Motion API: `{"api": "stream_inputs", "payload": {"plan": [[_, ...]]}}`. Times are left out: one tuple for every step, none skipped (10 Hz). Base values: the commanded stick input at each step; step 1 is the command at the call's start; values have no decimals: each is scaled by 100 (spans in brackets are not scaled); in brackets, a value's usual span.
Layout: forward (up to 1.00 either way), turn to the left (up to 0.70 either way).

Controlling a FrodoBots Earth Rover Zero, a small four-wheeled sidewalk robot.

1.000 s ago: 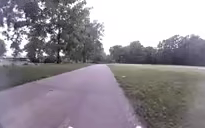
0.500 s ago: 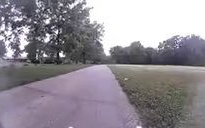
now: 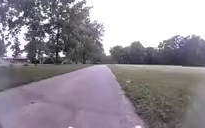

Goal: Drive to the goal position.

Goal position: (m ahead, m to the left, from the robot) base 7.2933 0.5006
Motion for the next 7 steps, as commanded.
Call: {"api": "stream_inputs", "payload": {"plan": [[70, 0], [70, 0], [70, 0], [70, 0], [70, 0], [70, -1], [70, -8]]}}
